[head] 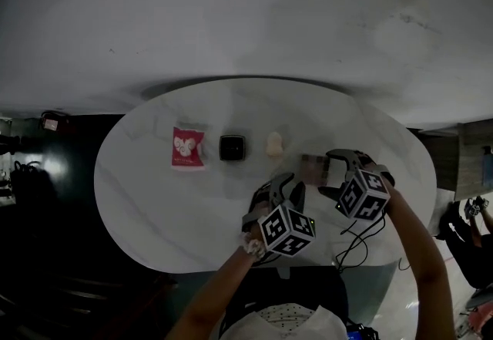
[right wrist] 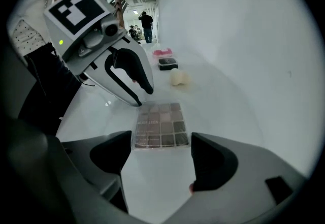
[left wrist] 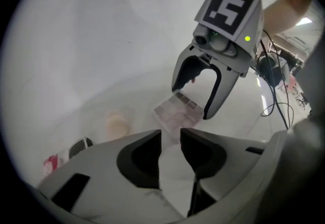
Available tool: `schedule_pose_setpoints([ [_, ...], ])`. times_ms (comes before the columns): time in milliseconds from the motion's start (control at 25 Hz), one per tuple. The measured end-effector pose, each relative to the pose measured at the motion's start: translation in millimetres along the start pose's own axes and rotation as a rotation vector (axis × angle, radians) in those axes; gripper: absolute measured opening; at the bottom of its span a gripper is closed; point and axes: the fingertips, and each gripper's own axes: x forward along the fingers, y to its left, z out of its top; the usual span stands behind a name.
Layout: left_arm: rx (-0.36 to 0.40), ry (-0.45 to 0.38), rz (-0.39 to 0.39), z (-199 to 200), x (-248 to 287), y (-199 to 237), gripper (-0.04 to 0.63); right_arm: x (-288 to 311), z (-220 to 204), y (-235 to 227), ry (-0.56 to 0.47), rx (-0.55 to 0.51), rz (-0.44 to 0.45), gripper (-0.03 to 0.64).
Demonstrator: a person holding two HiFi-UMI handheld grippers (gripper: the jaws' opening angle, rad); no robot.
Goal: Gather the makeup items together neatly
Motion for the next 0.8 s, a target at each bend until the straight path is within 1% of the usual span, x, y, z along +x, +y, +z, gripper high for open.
schedule_pose_setpoints([
  [40,0.013,0.0,0.008,-0.5,1.0,0.0,0.161,0.7,-0.9,-1.3,0.001,0.007,-0.003,0.393],
  [160,-0.001,-0.002,0.016,3.6,3.5,3.1,0.161,3.0,-2.5,-6.7,0.02,0.004,-0.025,0.397],
  [280,-0.005,0.0,0.016,4.4,3.4,6.5,0.192,3.3,-3.4,-8.5,0.029,0.002,-0.031,0.407],
  [520,-0.008,0.008,-0.011,1.7,1.1,7.5,0.225,3.8,-3.2,-8.1,0.029,0.008,-0.019,0.407],
  [800,-0.03,0.021,-0.056,-4.9,-2.4,2.7,0.262,3.7,-3.7,-10.1,0.028,0.013,-0.025,0.416],
])
